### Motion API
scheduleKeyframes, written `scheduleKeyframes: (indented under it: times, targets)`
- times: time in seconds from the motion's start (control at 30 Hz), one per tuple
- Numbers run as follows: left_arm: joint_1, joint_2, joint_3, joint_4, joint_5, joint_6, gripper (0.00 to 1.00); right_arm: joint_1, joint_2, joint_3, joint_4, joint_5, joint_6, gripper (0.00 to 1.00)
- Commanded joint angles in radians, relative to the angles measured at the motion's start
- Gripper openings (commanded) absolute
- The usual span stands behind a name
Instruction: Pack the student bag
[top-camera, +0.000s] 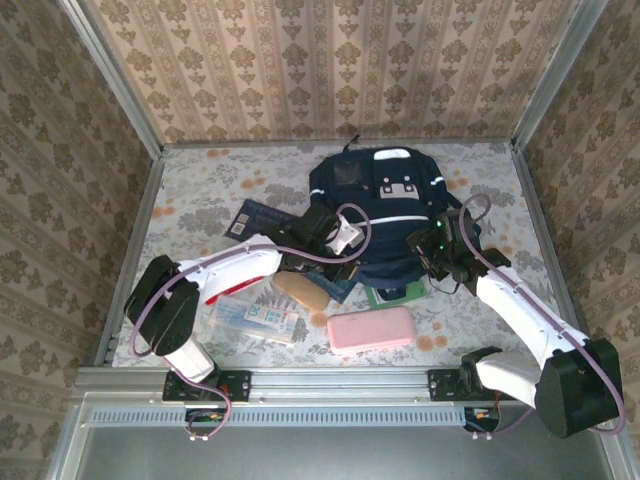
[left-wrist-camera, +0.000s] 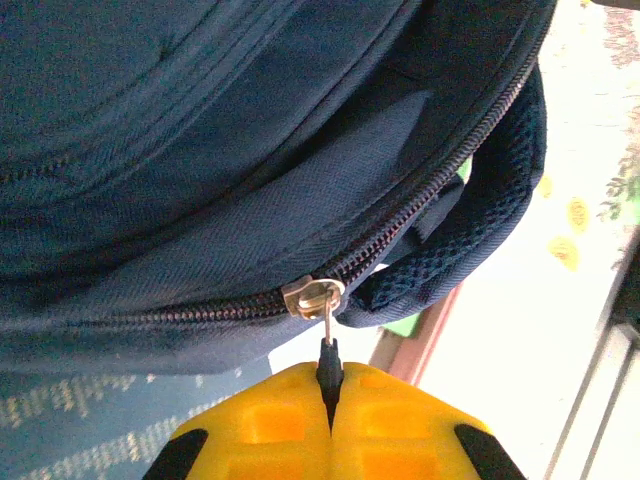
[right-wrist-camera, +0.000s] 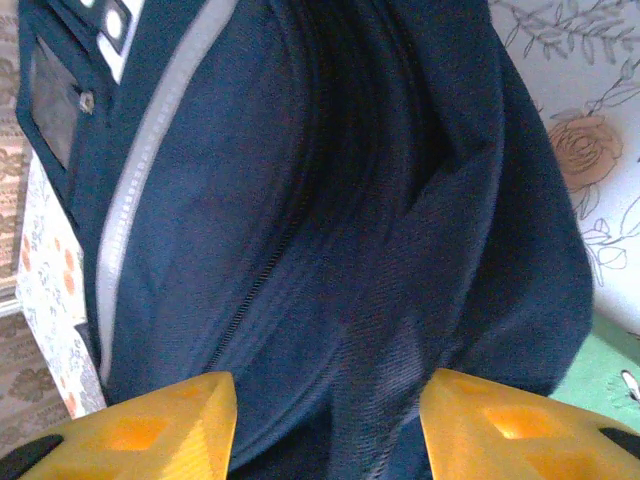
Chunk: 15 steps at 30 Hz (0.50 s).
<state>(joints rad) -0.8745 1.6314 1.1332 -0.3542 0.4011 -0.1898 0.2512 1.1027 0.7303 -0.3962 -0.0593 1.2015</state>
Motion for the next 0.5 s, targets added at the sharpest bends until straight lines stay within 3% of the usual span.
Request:
scheduleKeyframes:
  times: [0.0, 0.17, 0.3, 0.47]
  targets:
    - [-0.025, 0.019, 0.074, 0.054, 0.085, -0.029, 0.0, -0.008, -0.057, 0.06, -0.13, 0.086, -0.05, 0.56]
    - [-0.057, 0.067, 0.174, 0.02, 0.098, -0.019, 0.0, -0.01, -0.132, 0.093, -0.235, 0.127, -0.092, 0.57]
    - [-0.074, 0.109, 0.24, -0.002, 0.101, -0.013, 0.0, -0.01, -0.164, 0.088, -0.221, 0.034, -0.1, 0.58]
    - [-0.086, 0.15, 0.29, -0.008, 0.106, -0.019, 0.0, -0.01, -0.181, 0.028, -0.147, -0.107, -0.003, 0.58]
